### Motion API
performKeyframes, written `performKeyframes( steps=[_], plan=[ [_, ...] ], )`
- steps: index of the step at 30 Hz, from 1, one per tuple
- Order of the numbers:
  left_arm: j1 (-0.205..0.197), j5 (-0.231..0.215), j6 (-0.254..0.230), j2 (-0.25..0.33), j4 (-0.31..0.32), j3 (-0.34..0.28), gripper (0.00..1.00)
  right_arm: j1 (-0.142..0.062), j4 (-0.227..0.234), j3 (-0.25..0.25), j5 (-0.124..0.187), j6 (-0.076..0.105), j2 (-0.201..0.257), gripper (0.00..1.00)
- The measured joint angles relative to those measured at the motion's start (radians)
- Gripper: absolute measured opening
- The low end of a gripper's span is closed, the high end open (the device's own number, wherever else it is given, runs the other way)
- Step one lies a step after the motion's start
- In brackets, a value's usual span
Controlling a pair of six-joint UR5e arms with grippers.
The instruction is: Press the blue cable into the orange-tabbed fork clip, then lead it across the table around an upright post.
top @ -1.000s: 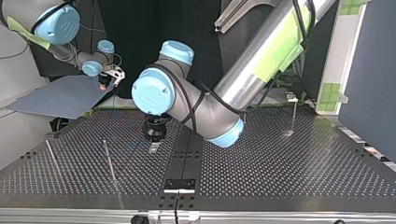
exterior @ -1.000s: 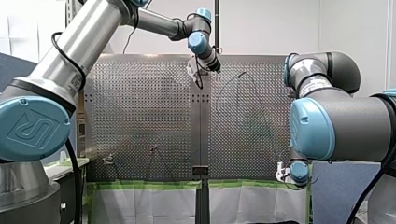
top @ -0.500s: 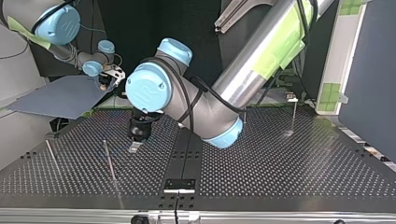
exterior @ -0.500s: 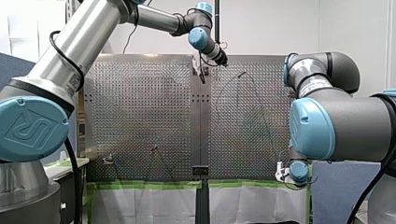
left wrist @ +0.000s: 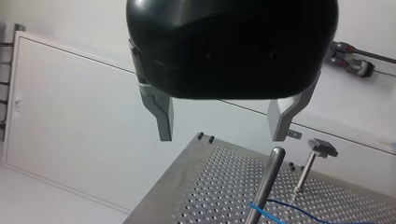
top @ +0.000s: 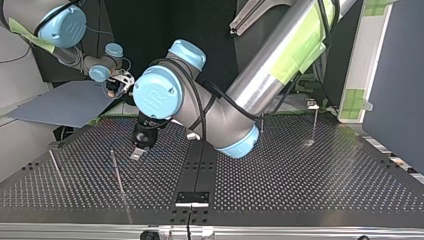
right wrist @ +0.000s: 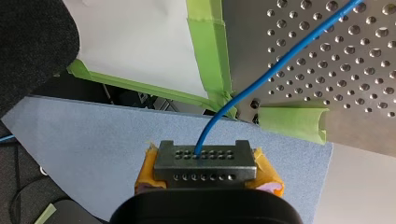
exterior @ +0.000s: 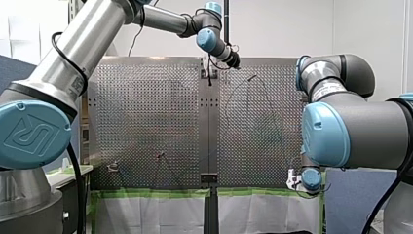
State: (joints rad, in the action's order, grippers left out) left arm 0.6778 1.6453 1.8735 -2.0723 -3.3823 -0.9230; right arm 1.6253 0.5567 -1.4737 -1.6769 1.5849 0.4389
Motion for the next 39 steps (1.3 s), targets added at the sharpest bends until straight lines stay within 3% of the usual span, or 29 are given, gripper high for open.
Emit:
performKeyframes(
  steps=[4,13,22,39],
  plan=[
    [0.000,0.027,-0.016,0.000,-0.009,0.000,1.00,0.001,0.000,0.000,0.000,0.000,0.000,0.00],
    [-0.001,0.111,0.018,0.001,-0.051,0.000,1.00,0.003,0.000,0.000,0.000,-0.001,0.000,0.00],
    [0.000,0.198,0.030,0.001,-0.055,0.000,1.00,0.005,0.000,0.000,0.000,-0.001,0.000,0.00],
    [0.000,0.206,0.031,0.001,-0.055,0.000,1.00,0.009,0.000,0.000,0.000,-0.002,0.000,0.00]
  ],
)
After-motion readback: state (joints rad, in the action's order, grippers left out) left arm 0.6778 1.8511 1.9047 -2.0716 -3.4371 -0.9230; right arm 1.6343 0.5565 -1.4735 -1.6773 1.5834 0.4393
